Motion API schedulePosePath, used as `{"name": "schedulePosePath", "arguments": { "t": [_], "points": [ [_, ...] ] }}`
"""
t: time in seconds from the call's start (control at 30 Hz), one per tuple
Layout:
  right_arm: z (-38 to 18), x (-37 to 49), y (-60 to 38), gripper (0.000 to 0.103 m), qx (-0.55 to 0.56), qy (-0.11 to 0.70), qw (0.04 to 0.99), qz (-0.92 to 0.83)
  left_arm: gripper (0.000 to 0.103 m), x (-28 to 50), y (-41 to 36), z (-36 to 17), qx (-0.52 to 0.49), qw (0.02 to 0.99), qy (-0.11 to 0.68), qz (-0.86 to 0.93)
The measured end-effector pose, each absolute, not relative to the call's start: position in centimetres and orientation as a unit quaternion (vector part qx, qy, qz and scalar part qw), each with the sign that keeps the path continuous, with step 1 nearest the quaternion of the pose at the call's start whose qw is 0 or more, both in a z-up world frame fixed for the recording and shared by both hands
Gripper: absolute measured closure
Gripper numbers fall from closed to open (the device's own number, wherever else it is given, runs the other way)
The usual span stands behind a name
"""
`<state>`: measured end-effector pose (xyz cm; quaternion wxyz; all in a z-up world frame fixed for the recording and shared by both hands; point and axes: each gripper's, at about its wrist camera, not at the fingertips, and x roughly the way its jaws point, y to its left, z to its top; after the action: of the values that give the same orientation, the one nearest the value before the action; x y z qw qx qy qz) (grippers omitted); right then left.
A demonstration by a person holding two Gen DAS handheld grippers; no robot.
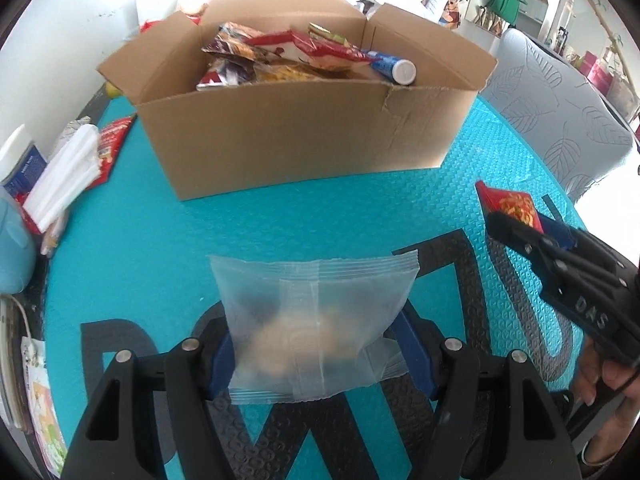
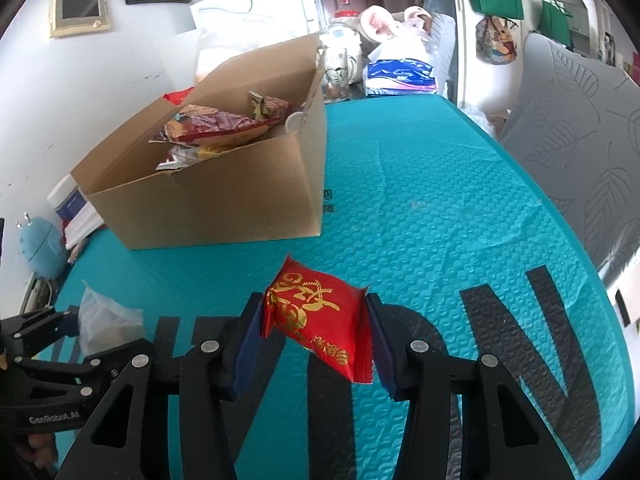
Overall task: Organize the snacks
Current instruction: 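Lift the clear bag and candy packet up over the box with both tools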
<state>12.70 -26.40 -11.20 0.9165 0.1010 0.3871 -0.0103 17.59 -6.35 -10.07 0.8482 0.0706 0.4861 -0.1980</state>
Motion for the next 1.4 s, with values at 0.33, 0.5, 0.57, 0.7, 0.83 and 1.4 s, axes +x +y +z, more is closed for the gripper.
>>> {"name": "schedulePosePath", "arguments": {
  "t": [0.33,0.5,0.57,0.7,0.83,1.4],
  "points": [
    [-10.3,10.3,-22.8,0.054,0.092,0.380,0.919,0.040,0.034,15.9,-4.1,-7.6,0.052,0.868,0.455,-0.193],
    [-9.4,9.1,-21.5,0.054,0.107,0.379,0.915,0.087,0.034,14.8,-3.4,-5.5,0.052,0.885,0.423,-0.187],
    [-8.8,8.7,-20.8,0.054,0.105,0.376,0.915,0.102,0.034,14.7,-3.3,-4.6,0.049,0.889,0.414,-0.191],
    [-7.1,8.7,-19.9,0.054,0.092,0.361,0.921,0.110,0.034,15.2,-3.1,-2.6,0.044,0.898,0.392,-0.197],
    [-5.1,9.6,-19.4,0.054,0.068,0.348,0.929,0.110,0.034,16.1,-3.1,-0.8,0.033,0.904,0.374,-0.204],
    [3.3,16.2,-18.6,0.054,0.035,0.276,0.946,0.164,0.034,22.5,-2.1,7.2,0.015,0.941,0.271,-0.203]
  ]
}}
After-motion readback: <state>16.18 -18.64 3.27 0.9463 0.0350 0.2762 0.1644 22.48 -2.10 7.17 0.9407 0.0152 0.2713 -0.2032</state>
